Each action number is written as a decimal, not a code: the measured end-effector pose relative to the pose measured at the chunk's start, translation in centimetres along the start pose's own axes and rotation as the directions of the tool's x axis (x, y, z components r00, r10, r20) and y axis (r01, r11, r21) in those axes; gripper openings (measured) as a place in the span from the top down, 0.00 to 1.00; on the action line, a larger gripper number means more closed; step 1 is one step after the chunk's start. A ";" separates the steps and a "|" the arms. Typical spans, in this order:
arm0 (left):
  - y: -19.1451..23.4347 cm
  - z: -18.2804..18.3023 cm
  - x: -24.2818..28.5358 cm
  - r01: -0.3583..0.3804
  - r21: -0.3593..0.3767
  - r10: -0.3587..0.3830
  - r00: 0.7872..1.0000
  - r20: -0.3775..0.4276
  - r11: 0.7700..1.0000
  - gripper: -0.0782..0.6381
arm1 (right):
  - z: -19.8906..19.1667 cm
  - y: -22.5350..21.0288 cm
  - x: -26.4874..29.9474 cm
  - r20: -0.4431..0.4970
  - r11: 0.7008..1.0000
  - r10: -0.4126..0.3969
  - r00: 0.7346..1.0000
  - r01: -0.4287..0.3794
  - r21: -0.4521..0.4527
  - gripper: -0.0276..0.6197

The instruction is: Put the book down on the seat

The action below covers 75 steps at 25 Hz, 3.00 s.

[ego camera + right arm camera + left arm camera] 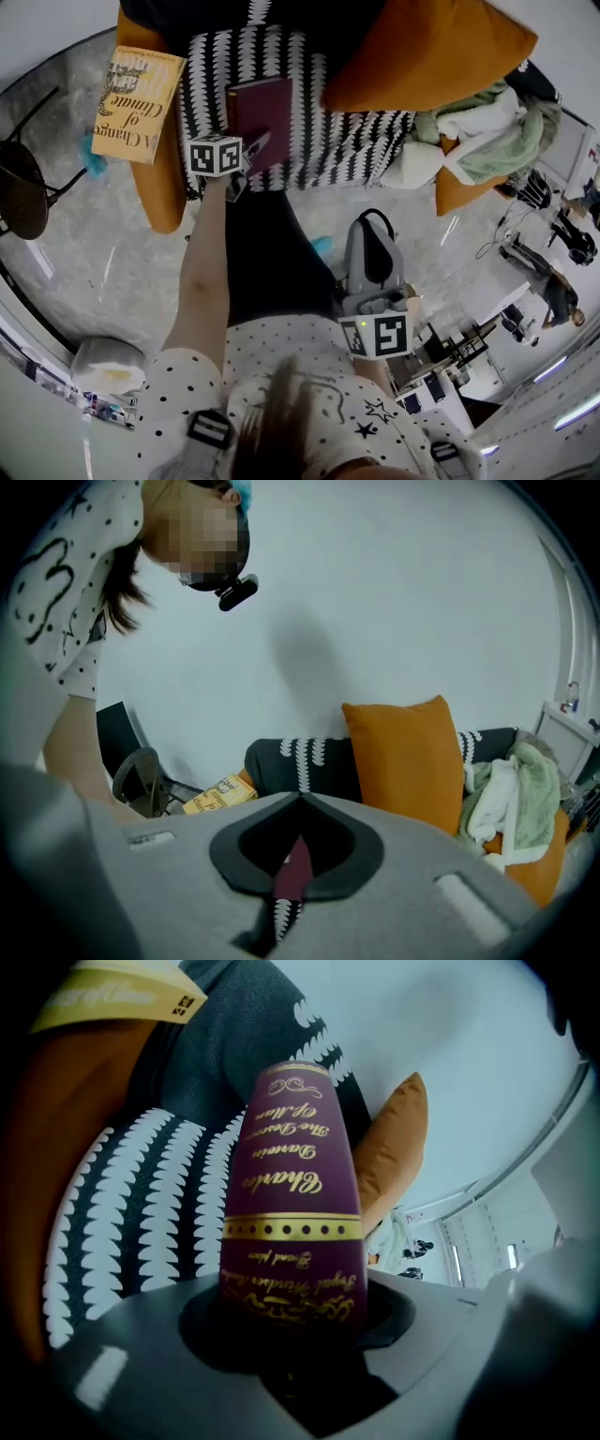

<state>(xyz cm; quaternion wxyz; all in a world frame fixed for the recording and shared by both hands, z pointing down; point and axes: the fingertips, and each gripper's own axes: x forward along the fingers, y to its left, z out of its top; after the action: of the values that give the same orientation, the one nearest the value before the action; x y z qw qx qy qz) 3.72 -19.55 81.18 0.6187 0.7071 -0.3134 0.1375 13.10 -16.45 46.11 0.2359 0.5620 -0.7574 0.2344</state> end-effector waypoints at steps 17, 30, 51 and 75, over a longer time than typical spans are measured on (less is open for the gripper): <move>5.7 -2.5 3.7 -0.038 -0.122 0.025 0.994 -0.103 0.992 0.57 | -1.9 0.4 1.8 -0.071 1.000 -0.020 0.997 0.022 0.022 0.95; 7.8 -2.9 3.0 -0.179 -0.100 0.164 0.977 -0.139 0.979 0.45 | -1.5 1.0 1.6 -0.065 0.999 -0.019 0.998 0.020 0.025 0.95; 12.0 -0.2 -3.6 -0.511 -0.005 0.511 0.859 0.028 0.860 0.36 | -0.1 1.4 1.0 -0.012 1.000 -0.011 1.000 0.011 0.024 0.95; 8.5 4.1 -9.7 -0.663 0.071 0.630 0.735 0.250 0.745 0.90 | 1.9 2.4 -0.7 0.091 0.999 0.012 0.996 -0.015 0.032 0.96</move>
<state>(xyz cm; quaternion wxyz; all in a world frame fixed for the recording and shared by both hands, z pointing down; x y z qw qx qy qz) -9.70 -21.12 81.38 0.4382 0.6098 -0.5917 0.2932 10.81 -16.44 43.99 0.1904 0.5707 -0.7671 0.2226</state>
